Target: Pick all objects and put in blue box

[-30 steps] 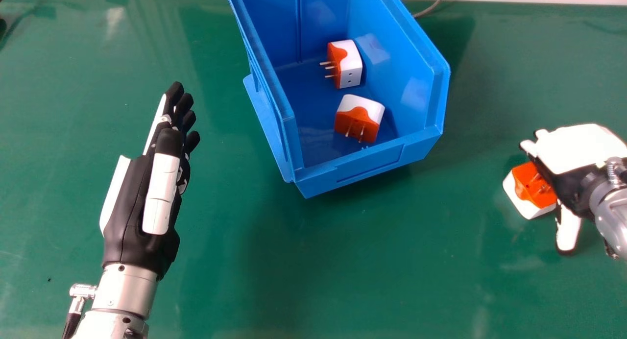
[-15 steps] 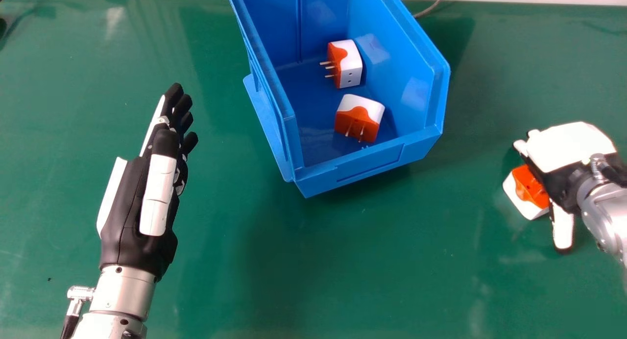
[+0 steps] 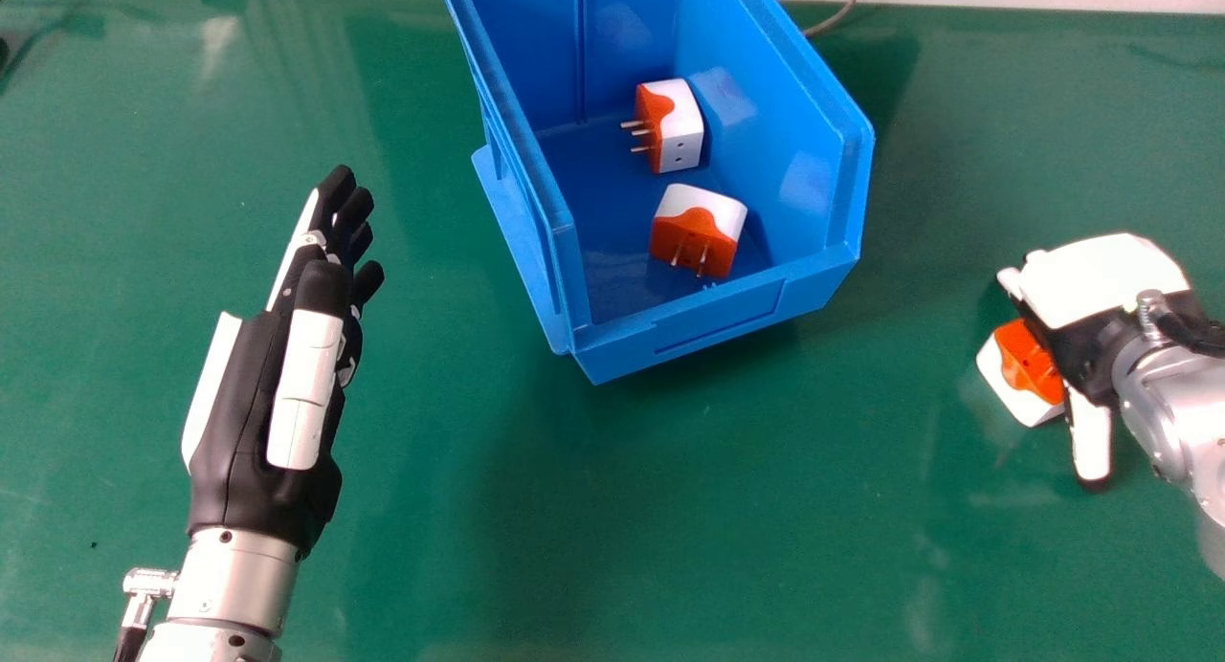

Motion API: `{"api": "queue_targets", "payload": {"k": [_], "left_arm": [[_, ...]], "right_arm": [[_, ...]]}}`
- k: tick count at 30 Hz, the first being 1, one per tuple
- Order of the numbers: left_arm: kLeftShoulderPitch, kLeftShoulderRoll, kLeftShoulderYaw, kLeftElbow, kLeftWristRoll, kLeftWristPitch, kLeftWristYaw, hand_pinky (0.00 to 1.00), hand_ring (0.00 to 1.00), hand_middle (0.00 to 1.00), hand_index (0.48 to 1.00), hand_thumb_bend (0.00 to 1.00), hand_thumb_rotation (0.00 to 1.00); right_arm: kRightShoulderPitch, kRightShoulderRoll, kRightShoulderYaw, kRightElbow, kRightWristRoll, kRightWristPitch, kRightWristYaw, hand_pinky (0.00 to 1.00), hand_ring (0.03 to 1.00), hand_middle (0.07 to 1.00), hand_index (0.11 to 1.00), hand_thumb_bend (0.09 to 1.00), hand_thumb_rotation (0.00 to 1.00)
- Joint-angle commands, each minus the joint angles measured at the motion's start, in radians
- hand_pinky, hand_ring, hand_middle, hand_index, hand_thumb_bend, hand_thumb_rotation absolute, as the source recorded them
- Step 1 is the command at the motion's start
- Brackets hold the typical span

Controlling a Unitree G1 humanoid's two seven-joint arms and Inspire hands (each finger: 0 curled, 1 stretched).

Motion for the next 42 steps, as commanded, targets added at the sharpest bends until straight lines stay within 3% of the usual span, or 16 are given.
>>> {"api": "queue_targets", "payload": {"k": [1, 4, 9, 12, 13, 19, 20, 25, 26, 30, 31, 38, 40, 42], "left_arm": [[0.001, 0.005, 0.001, -0.032, -0.004, 0.002, 0.003, 0.98, 1.0, 0.98, 0.966, 0.88, 0.94], [-0.006, 0.007, 0.001, -0.025, -0.007, 0.002, -0.003, 0.98, 1.0, 0.99, 0.967, 0.88, 0.94], [-0.011, 0.001, 0.002, -0.02, -0.004, -0.001, 0.004, 0.98, 1.0, 0.99, 0.969, 0.88, 0.94], [-0.012, 0.002, 0.001, -0.017, -0.006, -0.002, 0.001, 0.99, 1.0, 0.99, 0.971, 0.88, 0.94], [-0.012, 0.002, 0.001, -0.018, -0.006, -0.001, 0.001, 0.99, 1.0, 0.99, 0.972, 0.88, 0.94], [-0.013, -0.003, -0.001, -0.017, -0.006, -0.001, 0.004, 0.99, 1.0, 0.99, 0.972, 0.88, 0.94], [-0.014, -0.003, -0.001, -0.016, -0.007, -0.003, 0.003, 0.99, 1.0, 0.99, 0.973, 0.87, 0.94], [-0.013, -0.002, -0.003, -0.018, -0.006, 0.005, 0.003, 0.99, 1.0, 0.99, 0.973, 0.87, 0.94], [-0.014, -0.001, -0.003, -0.019, -0.006, 0.006, 0.003, 0.99, 1.0, 0.99, 0.974, 0.87, 0.94], [-0.02, 0.001, 0.0, -0.006, -0.007, -0.002, -0.001, 0.99, 1.0, 0.99, 0.974, 0.87, 0.94], [-0.022, -0.001, 0.0, -0.004, -0.009, -0.004, -0.001, 0.99, 1.0, 0.99, 0.976, 0.86, 0.94], [-0.024, -0.001, 0.001, -0.003, -0.009, 0.003, 0.0, 0.99, 1.0, 0.99, 0.976, 0.86, 0.94], [-0.025, -0.002, 0.0, -0.002, -0.007, 0.001, 0.001, 1.0, 1.0, 0.99, 0.976, 0.86, 0.93], [-0.027, -0.003, -0.001, -0.001, -0.012, 0.005, -0.001, 1.0, 1.0, 0.99, 0.976, 0.86, 0.93]], "right_arm": [[0.024, -0.009, 0.01, -0.021, 0.008, -0.017, -0.031, 0.68, 0.991, 1.0, 0.958, 0.674, 0.0], [0.037, -0.006, 0.01, -0.043, 0.016, -0.035, -0.054, 0.67, 0.989, 0.999, 0.959, 0.66, 0.0], [0.049, -0.009, 0.023, -0.07, 0.006, -0.077, -0.108, 0.66, 0.973, 0.99, 0.953, 0.657, 0.0], [0.044, -0.008, 0.033, -0.075, 0.002, -0.102, -0.132, 0.65, 0.951, 0.976, 0.942, 0.668, 0.0], [0.042, -0.006, 0.036, -0.075, -0.001, -0.103, -0.139, 0.63, 0.9, 0.939, 0.909, 0.658, 0.0], [0.04, 0.01, 0.024, -0.063, 0.011, -0.109, -0.198, 0.63, 0.9, 0.939, 0.909, 0.658, 0.0], [0.042, 0.01, 0.02, -0.061, 0.014, -0.112, -0.216, 0.6, 0.829, 0.851, 0.863, 0.636, 0.0], [0.053, 0.011, -0.005, -0.061, 0.048, -0.134, -0.278, 0.6, 0.829, 0.851, 0.863, 0.636, 0.0], [0.054, 0.011, -0.008, -0.063, 0.051, -0.136, -0.283, 0.53, 0.732, 0.763, 0.79, 0.614, 0.0], [0.056, 0.011, -0.014, -0.059, 0.063, -0.135, -0.291, 0.53, 0.732, 0.763, 0.79, 0.614, 0.0], [0.056, 0.013, -0.017, -0.055, 0.07, -0.134, -0.29, 0.48, 0.656, 0.693, 0.732, 0.597, 0.0], [0.064, 0.01, -0.029, -0.06, 0.092, -0.137, -0.301, 0.48, 0.656, 0.693, 0.732, 0.597, 0.0], [0.065, 0.007, -0.028, -0.061, 0.093, -0.137, -0.303, 0.45, 0.605, 0.651, 0.69, 0.581, 0.0], [0.065, 0.006, -0.029, -0.06, 0.094, -0.138, -0.306, 0.45, 0.605, 0.651, 0.69, 0.581, 0.0]]}}
